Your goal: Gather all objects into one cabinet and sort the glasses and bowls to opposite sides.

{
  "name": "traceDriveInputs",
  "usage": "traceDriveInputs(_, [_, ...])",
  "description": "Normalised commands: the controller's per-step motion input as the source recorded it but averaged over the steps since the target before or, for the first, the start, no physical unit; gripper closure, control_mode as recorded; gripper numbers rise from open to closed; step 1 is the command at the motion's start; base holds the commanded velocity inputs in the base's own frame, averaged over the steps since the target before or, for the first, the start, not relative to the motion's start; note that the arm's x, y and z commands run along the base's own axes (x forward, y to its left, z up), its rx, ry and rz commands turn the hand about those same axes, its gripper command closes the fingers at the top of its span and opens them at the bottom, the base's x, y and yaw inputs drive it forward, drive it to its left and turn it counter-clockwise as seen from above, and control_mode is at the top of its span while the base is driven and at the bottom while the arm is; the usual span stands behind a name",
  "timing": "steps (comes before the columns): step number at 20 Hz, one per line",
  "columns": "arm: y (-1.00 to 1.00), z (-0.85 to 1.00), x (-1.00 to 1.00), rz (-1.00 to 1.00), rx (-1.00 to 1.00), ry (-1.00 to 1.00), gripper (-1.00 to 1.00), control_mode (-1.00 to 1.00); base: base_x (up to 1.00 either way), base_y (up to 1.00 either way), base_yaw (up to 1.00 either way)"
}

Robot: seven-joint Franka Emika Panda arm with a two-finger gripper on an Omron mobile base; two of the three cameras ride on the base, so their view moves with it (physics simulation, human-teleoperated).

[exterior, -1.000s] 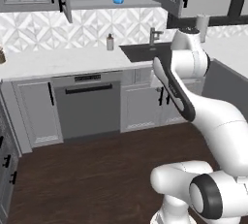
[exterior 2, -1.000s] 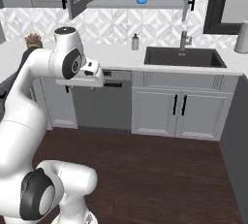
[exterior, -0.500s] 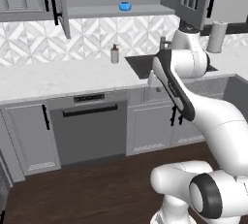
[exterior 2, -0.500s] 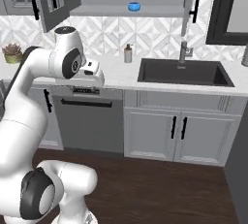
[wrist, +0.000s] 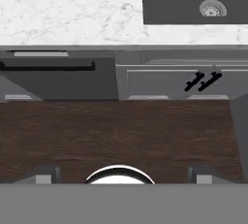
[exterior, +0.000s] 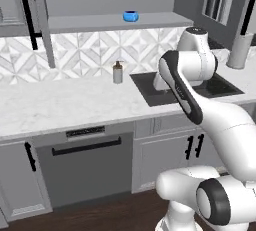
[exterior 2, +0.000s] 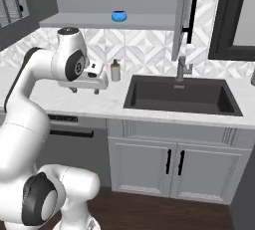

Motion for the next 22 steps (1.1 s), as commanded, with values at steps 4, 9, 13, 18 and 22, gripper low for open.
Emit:
traceDriveInputs(4, [0.00,0.00,0.00,0.00,0.00,0.00,-1.00,1.00,1.00,0.00,0.04])
traceDriveInputs(9, [0.00,0.00,0.00,0.00,0.00,0.00,-1.00,1.00,1.00,-0.03,0.03])
traceDriveInputs(13, [0.00,0.00,0.00,0.00,0.00,0.00,-1.00,1.00,1.00,-0.11,0.01])
traceDriveInputs(18, [0.00,0.00,0.00,0.00,0.00,0.00,-1.00,1.00,1.00,-0.15,0.00])
traceDriveInputs(22, [0.00,0.00,0.00,0.00,0.00,0.00,-1.00,1.00,1.00,-0.07,0.00])
